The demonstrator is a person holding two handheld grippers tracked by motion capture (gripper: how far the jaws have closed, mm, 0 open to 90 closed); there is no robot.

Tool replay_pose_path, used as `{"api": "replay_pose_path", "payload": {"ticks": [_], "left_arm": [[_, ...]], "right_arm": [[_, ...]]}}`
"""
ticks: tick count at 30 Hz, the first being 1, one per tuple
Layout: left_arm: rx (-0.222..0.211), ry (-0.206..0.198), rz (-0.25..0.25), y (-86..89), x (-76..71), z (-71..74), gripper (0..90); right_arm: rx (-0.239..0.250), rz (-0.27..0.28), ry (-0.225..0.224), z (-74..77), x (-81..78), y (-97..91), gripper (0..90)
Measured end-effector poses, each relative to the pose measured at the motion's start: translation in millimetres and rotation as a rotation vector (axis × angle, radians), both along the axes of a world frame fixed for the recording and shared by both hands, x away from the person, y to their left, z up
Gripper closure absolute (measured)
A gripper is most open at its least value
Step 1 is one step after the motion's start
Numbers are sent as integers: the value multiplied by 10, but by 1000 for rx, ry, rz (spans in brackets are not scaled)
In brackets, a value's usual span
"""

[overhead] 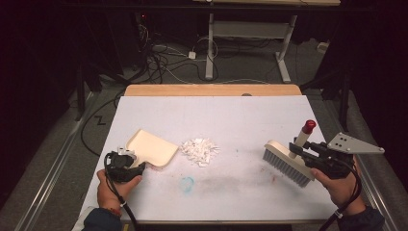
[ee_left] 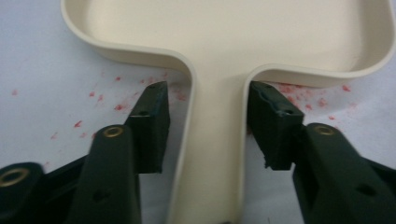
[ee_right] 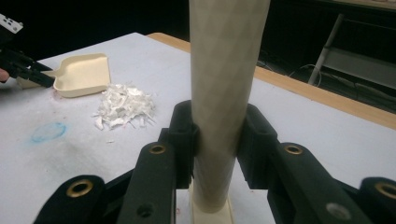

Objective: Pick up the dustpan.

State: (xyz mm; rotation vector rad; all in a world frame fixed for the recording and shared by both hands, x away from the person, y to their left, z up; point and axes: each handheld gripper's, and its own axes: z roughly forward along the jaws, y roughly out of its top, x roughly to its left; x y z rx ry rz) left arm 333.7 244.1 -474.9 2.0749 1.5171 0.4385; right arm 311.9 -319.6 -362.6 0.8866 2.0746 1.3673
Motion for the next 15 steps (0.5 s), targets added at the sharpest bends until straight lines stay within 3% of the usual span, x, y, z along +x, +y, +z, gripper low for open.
{"api": "replay_pose_path", "payload": {"ticks": [2,8,15], "left_arm": [[-3,-3,-2,13,-3,2,632],[-6,-6,-14,33,2,15,638],[29,-7,-60,87,-10,121,640]], "right_arm": [[3,0,1,-6,1,-7,707],[-3,4,5,-24,5,5,707],[-8,2,5,-29,11,19,707]]}}
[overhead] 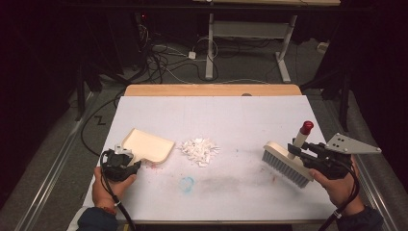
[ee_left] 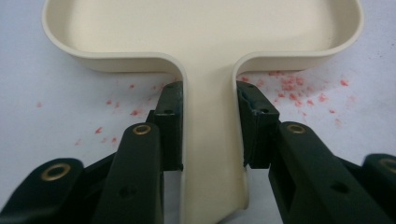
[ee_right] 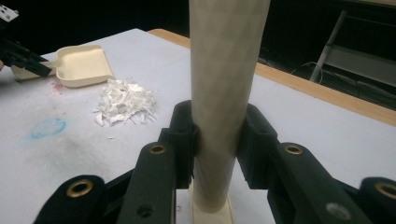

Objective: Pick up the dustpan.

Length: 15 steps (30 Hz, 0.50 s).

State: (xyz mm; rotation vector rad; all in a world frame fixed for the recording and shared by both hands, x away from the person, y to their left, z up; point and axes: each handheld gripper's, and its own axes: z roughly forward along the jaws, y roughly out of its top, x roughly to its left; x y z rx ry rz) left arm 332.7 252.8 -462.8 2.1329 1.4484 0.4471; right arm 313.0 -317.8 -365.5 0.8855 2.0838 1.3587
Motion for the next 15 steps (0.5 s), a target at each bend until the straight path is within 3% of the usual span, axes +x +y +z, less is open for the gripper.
{"api": "replay_pose_path", "payload": {"ticks": [8,11,15], "left_arm": [[43,31,-75,57,-152,186,640],[35,39,-107,64,-209,250,640],[44,75,-188,16,-276,283,640]], "right_arm": [[0,-4,-1,-5,5,1,707],[-3,-2,1,-12,11,9,707],[-7,-1,3,-12,9,22,707]]}}
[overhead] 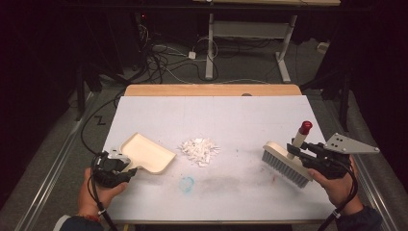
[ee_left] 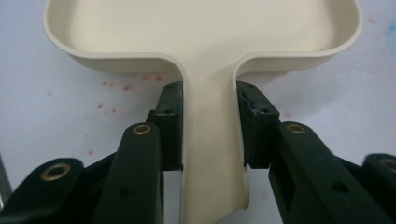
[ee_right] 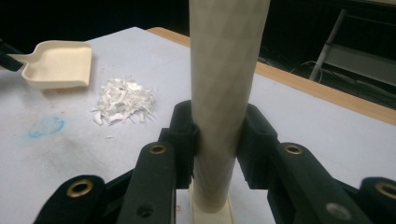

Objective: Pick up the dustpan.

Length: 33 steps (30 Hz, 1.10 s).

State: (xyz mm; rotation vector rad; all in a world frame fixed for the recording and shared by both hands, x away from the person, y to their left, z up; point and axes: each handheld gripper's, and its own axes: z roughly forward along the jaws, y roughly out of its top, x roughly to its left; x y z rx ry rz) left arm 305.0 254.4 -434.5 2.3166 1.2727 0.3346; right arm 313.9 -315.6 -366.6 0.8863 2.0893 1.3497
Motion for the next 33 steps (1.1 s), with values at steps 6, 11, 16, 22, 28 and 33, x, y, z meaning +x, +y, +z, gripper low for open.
{"api": "replay_pose_path", "payload": {"ticks": [6,11,16,22,28,33], "left_arm": [[41,40,-88,-122,-70,15,639],[53,50,-119,-193,-75,10,639],[60,52,-139,-225,-81,10,638],[64,53,-156,-239,-81,4,638],[70,48,-163,-244,-85,-15,637],[69,56,-169,-237,-69,-31,637]], "right_arm": [[0,5,1,-6,5,23,707],[3,8,-6,-17,33,44,707],[7,-15,-7,-27,87,75,708],[20,-47,-25,-13,215,95,708],[30,-55,-33,10,331,111,708],[34,-62,-36,18,440,125,708]]}}
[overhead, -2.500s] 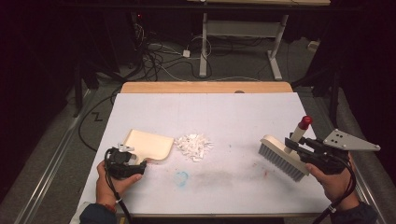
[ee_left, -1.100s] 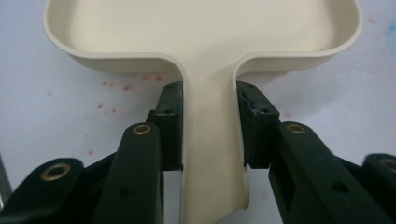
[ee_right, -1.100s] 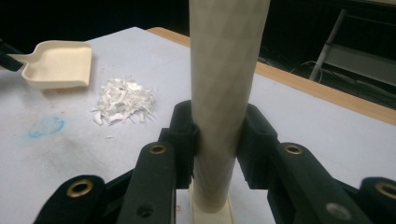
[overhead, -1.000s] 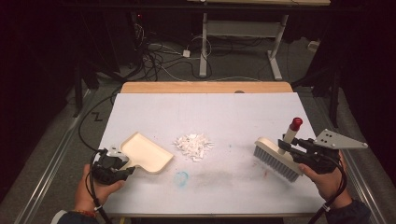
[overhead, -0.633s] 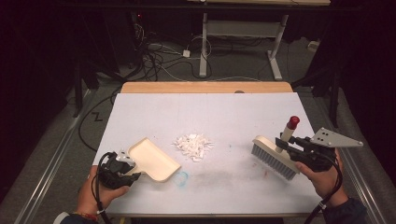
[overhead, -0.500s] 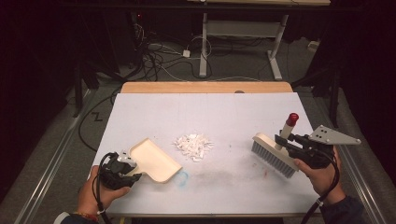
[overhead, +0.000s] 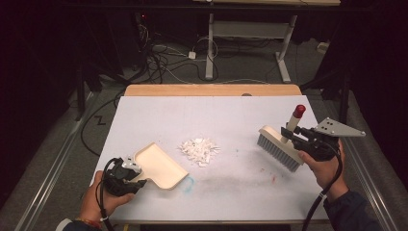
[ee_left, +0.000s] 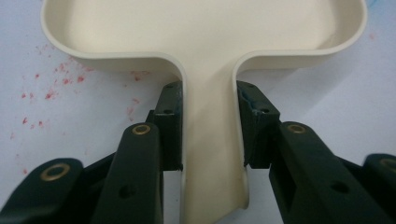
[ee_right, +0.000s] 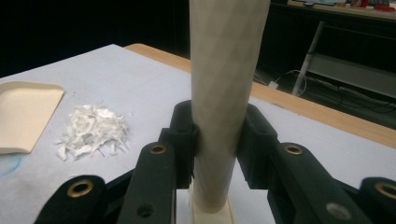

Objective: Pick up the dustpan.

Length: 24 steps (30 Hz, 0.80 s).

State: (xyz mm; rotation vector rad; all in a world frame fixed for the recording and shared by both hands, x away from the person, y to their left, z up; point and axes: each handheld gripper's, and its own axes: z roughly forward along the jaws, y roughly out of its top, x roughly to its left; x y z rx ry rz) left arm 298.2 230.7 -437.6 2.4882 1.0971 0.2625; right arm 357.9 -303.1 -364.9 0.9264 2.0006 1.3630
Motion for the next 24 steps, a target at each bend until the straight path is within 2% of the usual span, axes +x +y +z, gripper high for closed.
{"api": "replay_pose_path", "payload": {"ticks": [7,12,24], "left_arm": [[0,2,-2,-1,9,-26,637],[3,2,-5,-8,8,-38,637],[8,2,-15,-18,23,-49,636]], "right_arm": [[6,-15,-10,18,107,16,707],[-9,-13,-19,17,173,67,707],[-8,-12,-12,-10,342,179,708]]}}
